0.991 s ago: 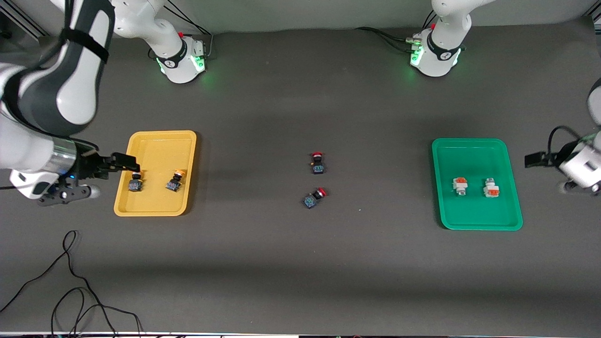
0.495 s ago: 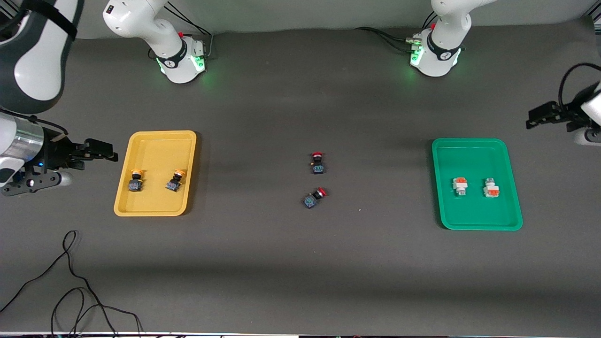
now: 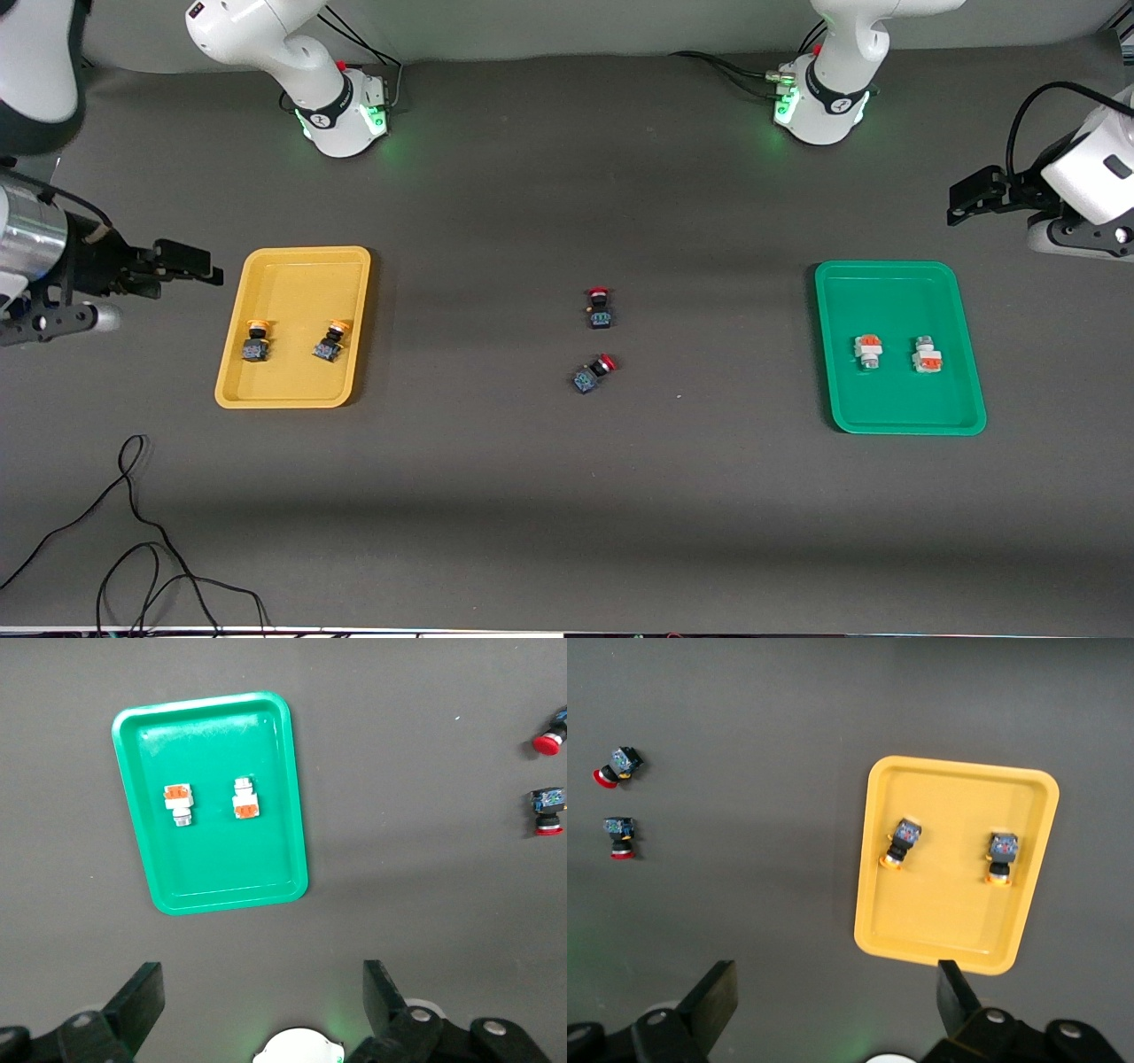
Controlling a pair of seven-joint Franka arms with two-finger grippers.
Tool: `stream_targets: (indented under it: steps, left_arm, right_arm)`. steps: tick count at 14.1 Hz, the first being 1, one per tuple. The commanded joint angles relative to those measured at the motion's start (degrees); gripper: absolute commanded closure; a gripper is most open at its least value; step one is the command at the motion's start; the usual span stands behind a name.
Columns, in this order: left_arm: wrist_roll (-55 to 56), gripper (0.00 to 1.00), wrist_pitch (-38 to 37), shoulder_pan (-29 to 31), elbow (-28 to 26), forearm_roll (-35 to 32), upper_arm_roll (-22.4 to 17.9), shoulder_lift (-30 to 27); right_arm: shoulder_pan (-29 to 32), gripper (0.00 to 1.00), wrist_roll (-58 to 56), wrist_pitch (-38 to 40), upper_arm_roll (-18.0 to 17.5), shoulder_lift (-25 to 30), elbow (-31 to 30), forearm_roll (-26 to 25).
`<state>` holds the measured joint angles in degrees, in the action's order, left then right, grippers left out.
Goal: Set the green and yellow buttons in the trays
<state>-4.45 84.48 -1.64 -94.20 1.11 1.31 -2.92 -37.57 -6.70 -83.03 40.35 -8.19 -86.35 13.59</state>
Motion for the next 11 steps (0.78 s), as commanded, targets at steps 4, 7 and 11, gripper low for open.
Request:
stream_targets:
  steps: [4,7,11]
  left_arm:
    - [3.8,0.00,-1.4,-2.4,3.4,-0.1,-0.9,2.0]
    - [3.0,0.00,-1.5,-2.0,3.1,-0.1,-0.9,1.8]
    - [2.9,0.00,-1.2,-1.8,3.0,0.0,-1.0,1.9]
  right_arm:
    - [16.3,0.00,9.2,-1.5,-20.8,7.8,-6.7,-3.6]
    - [25.1,0.00,15.1,-6.6,-32.4,11.2,-12.4,-8.0]
    - [32.6,0.00,16.4,-5.8,-38.5,11.9,-12.4,-8.4]
